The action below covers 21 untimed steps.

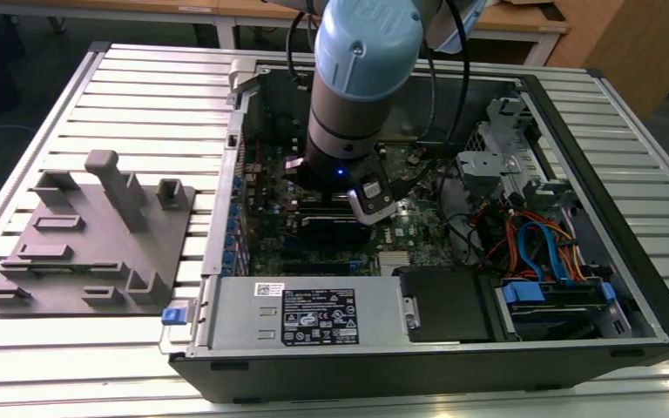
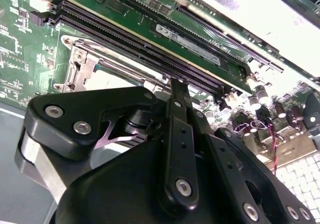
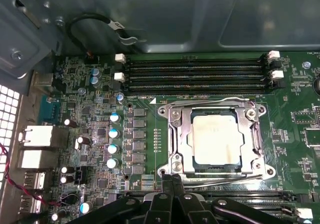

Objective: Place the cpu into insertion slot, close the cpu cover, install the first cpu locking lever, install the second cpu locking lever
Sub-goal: 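Install the second cpu locking lever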

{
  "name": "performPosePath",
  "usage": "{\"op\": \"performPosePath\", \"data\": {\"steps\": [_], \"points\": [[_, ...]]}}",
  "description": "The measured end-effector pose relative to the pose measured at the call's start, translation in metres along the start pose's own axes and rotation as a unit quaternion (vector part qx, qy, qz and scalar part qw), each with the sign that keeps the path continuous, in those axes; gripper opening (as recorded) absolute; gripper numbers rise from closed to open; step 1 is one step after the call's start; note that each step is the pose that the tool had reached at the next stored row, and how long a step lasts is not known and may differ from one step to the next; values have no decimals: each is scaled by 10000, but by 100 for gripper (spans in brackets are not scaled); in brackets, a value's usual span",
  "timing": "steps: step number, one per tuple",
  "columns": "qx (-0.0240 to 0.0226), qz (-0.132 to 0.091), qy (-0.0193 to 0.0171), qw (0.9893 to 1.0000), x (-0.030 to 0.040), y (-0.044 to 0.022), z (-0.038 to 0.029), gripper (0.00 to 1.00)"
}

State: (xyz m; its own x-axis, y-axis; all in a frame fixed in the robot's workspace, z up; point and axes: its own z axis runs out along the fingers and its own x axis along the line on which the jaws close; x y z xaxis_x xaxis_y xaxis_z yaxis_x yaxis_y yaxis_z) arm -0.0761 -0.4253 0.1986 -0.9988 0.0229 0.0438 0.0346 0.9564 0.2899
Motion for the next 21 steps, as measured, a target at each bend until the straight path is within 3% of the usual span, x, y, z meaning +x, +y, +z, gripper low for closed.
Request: {"op": "performPosePath", "data": {"steps": [21], "points": [[-71, -2, 2, 10000, 0, 0, 0, 10]]}}
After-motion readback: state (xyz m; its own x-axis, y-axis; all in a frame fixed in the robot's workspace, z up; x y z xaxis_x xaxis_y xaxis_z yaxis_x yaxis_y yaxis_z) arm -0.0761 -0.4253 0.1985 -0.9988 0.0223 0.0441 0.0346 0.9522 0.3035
